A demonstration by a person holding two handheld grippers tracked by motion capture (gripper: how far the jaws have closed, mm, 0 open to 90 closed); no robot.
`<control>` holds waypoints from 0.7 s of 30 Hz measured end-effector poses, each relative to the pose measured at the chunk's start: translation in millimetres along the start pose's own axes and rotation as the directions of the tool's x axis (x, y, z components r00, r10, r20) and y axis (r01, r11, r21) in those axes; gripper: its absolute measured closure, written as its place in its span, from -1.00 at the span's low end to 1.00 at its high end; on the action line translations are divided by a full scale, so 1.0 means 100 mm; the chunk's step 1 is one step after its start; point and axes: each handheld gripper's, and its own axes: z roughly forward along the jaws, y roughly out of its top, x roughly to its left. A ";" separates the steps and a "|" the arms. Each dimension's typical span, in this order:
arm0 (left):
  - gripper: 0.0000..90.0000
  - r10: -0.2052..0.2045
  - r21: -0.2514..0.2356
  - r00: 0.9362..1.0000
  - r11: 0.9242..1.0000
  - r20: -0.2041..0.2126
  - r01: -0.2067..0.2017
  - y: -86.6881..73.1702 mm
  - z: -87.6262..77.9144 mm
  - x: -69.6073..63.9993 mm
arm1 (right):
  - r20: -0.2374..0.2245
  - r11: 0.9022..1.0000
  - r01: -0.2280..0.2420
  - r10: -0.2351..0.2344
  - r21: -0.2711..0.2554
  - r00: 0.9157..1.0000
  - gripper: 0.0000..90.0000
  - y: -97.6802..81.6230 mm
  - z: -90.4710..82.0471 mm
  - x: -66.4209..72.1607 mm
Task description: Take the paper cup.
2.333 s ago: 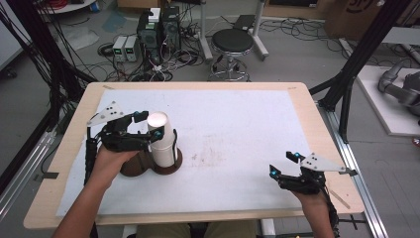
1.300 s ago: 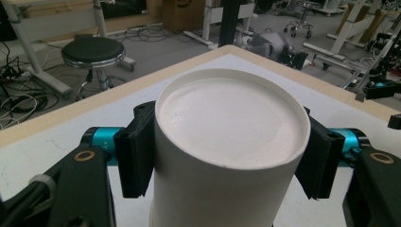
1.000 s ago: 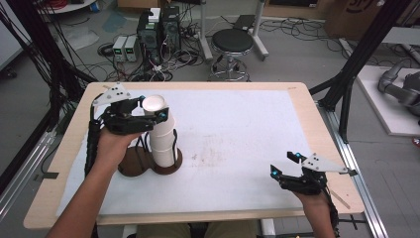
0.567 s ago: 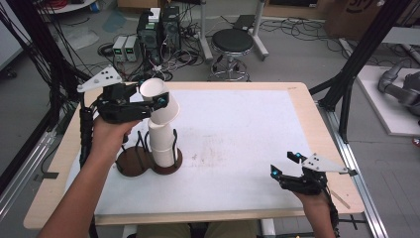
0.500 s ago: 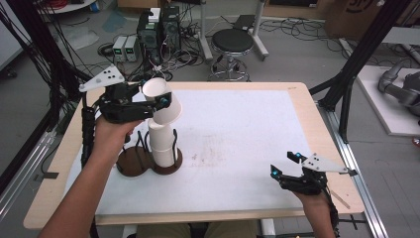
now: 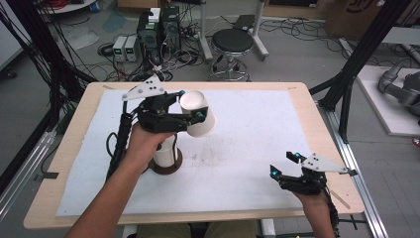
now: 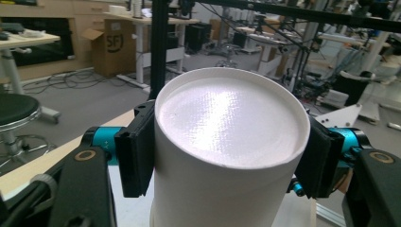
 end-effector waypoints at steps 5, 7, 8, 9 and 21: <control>-0.27 0.004 0.012 0.999 1.000 0.034 -0.005 -0.12 0.16 -0.04 | -0.007 1.000 0.002 -0.002 0.002 1.000 -0.52 0.00 0.00 -0.01; -0.27 0.004 0.014 0.999 1.000 0.043 -0.005 -0.18 0.22 -0.06 | -0.009 1.000 0.004 -0.004 0.003 1.000 -0.52 0.00 0.00 -0.01; -0.27 0.006 0.014 0.999 1.000 0.050 -0.007 -0.21 0.25 -0.06 | -0.009 1.000 0.003 -0.003 0.003 1.000 -0.52 0.00 0.00 -0.01; -0.27 0.006 0.015 0.999 1.000 0.053 -0.007 -0.23 0.27 -0.07 | -0.011 1.000 0.003 -0.003 0.003 1.000 -0.52 0.00 0.00 -0.01; -0.26 0.053 0.048 0.994 0.997 0.095 -0.057 -0.43 0.50 -0.16 | -0.021 1.000 0.000 0.000 0.006 1.000 -0.52 0.00 0.02 -0.01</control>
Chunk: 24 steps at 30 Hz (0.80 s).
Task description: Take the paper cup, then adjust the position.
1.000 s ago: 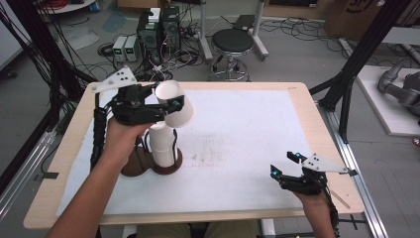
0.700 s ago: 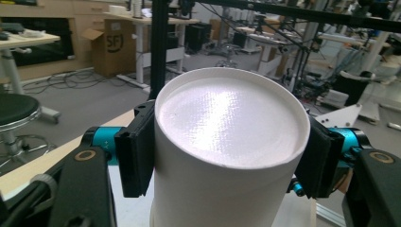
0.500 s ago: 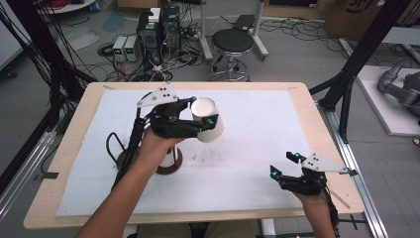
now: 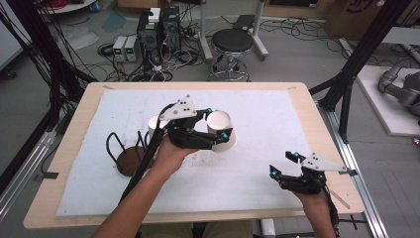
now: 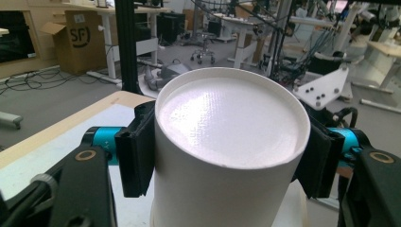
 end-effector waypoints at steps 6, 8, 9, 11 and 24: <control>-0.26 -0.012 0.021 1.000 1.000 0.011 0.011 -0.13 0.10 0.01 | -0.005 1.000 0.005 -0.004 0.004 1.000 -0.52 0.00 0.02 0.00; -0.27 -0.008 0.030 1.000 1.000 0.013 0.008 -0.15 0.12 0.01 | -0.008 1.000 0.004 -0.004 0.006 1.000 -0.52 0.00 0.03 0.00; -0.26 -0.005 0.035 1.000 0.999 0.011 0.004 -0.16 0.13 0.00 | -0.012 1.000 0.007 -0.007 0.007 1.000 -0.52 0.00 0.03 0.00; -0.27 -0.009 0.036 1.000 0.999 0.008 0.009 -0.20 0.16 0.00 | -0.020 1.000 0.012 -0.012 0.006 1.000 -0.52 0.00 0.03 0.01; -0.27 -0.023 0.055 1.000 0.998 0.010 0.022 -0.38 0.21 0.04 | -0.101 1.000 0.023 -0.023 0.003 0.995 -0.52 0.04 0.07 0.06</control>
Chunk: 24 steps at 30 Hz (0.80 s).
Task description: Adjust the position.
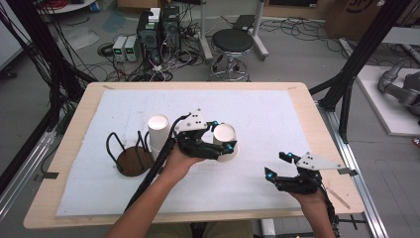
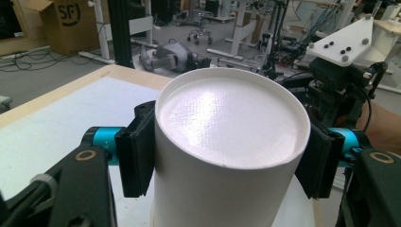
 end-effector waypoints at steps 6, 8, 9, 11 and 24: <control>-0.27 -0.009 0.002 1.000 1.000 0.008 0.009 -0.08 0.00 0.01 | -0.050 1.000 0.021 -0.021 -0.003 0.999 -0.53 0.03 0.06 0.06; -0.27 -0.009 0.002 1.000 1.000 0.013 0.009 -0.11 0.00 0.00 | -0.071 1.000 0.030 -0.030 -0.003 0.997 -0.53 0.05 0.08 0.09; -0.26 -0.010 0.002 1.000 1.000 0.013 0.010 -0.13 0.00 0.00 | -0.081 0.999 0.036 -0.037 -0.006 0.996 -0.53 0.06 0.09 0.10; -0.27 -0.010 0.006 1.000 1.000 0.019 0.009 -0.16 0.00 -0.01 | -0.101 0.999 0.045 -0.045 -0.009 0.994 -0.53 0.07 0.11 0.13; -0.26 0.004 0.022 0.998 1.000 0.067 -0.006 -0.27 0.04 -0.09 | -0.225 0.996 0.082 -0.088 -0.033 0.970 -0.54 0.20 0.29 0.33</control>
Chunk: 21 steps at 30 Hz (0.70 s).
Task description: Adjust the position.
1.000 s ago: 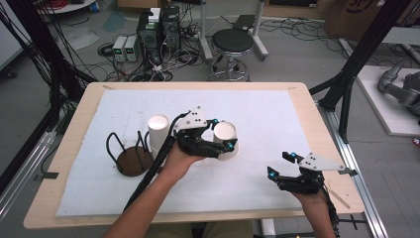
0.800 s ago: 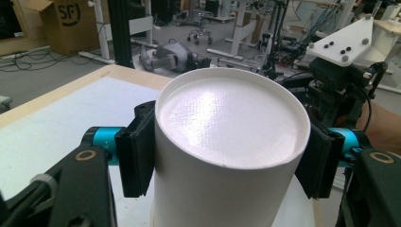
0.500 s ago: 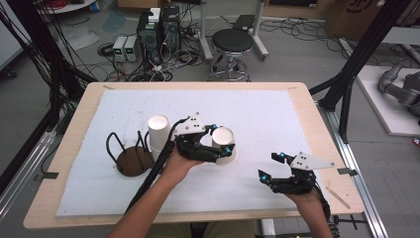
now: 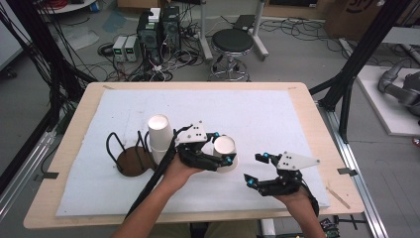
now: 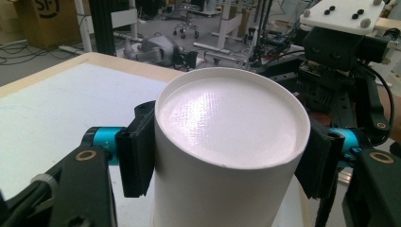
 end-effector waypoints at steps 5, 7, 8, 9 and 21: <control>-0.26 -0.001 0.005 1.000 1.000 0.015 0.001 -0.01 0.01 -0.01 | -0.041 1.000 0.019 -0.018 0.023 0.999 -0.54 0.03 0.15 0.02; -0.26 0.001 0.003 1.000 1.000 0.023 -0.001 -0.01 0.02 -0.02 | -0.062 0.999 0.022 -0.021 0.023 0.998 -0.55 0.04 0.23 0.02; -0.26 0.001 0.002 1.000 1.000 0.028 -0.001 -0.02 0.02 -0.03 | -0.062 0.999 0.022 -0.021 0.023 0.998 -0.55 0.04 0.23 0.02; -0.26 0.002 0.003 0.999 1.000 0.033 -0.002 -0.02 0.02 -0.03 | -0.066 1.000 0.025 -0.024 0.018 0.998 -0.56 0.05 0.25 0.02; -0.25 0.013 -0.015 0.995 1.000 0.098 -0.012 -0.02 0.06 -0.09 | -0.145 0.999 0.038 -0.038 -0.003 0.989 -0.61 0.11 0.43 0.05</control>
